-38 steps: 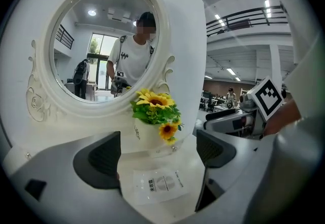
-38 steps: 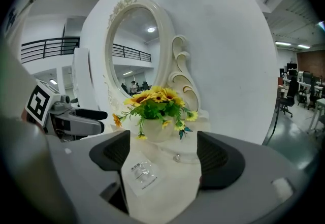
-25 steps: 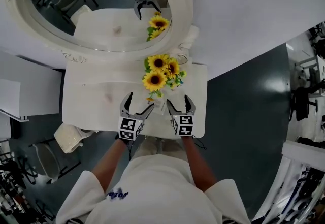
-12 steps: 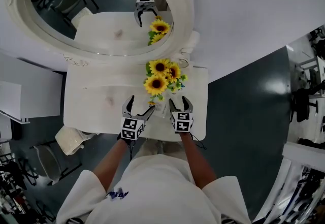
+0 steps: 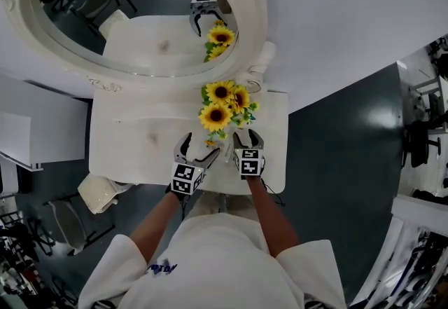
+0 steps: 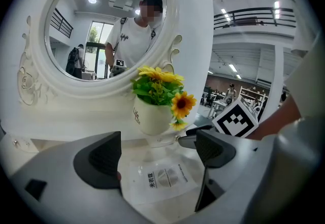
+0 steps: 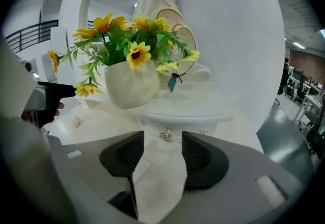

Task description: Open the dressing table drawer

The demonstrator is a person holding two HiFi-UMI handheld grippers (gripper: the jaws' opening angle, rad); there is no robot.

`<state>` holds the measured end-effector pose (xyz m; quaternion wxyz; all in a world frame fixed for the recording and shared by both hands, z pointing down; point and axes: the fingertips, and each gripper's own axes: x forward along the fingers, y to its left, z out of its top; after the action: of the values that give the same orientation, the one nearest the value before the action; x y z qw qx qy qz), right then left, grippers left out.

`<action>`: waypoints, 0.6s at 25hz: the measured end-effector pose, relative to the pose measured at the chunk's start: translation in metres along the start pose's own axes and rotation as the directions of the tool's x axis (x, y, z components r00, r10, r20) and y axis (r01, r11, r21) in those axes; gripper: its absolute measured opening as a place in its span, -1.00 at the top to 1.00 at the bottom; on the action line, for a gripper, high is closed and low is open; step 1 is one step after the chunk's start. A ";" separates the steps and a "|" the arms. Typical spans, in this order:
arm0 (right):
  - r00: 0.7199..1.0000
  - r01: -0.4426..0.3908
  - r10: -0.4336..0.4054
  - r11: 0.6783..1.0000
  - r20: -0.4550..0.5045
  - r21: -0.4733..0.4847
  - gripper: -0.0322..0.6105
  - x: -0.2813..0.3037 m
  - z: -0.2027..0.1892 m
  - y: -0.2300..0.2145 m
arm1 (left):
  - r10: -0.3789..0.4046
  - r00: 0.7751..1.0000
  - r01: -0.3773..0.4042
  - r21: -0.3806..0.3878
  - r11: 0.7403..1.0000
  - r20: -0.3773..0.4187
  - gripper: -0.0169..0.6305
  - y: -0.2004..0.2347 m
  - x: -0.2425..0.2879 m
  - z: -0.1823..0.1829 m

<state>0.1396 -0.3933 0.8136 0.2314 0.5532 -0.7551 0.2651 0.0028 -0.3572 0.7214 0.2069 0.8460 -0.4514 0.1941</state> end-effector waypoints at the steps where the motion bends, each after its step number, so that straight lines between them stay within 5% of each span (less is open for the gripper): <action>1: 1.000 -0.001 0.001 1.000 -0.007 -0.001 0.15 0.002 -0.001 0.001 | -0.005 1.000 0.005 -0.002 1.000 -0.001 -0.51 -0.002 0.000 -0.001; 15: 0.997 0.022 -0.021 1.000 -0.076 0.022 0.28 0.027 -0.010 0.000 | -0.006 1.000 0.006 -0.008 1.000 -0.005 -0.48 -0.004 -0.007 -0.003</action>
<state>0.1327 -0.4066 0.8385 0.2565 0.5534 -0.7366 0.2921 0.0022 -0.3491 0.7200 0.2118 0.8462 -0.4490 0.1937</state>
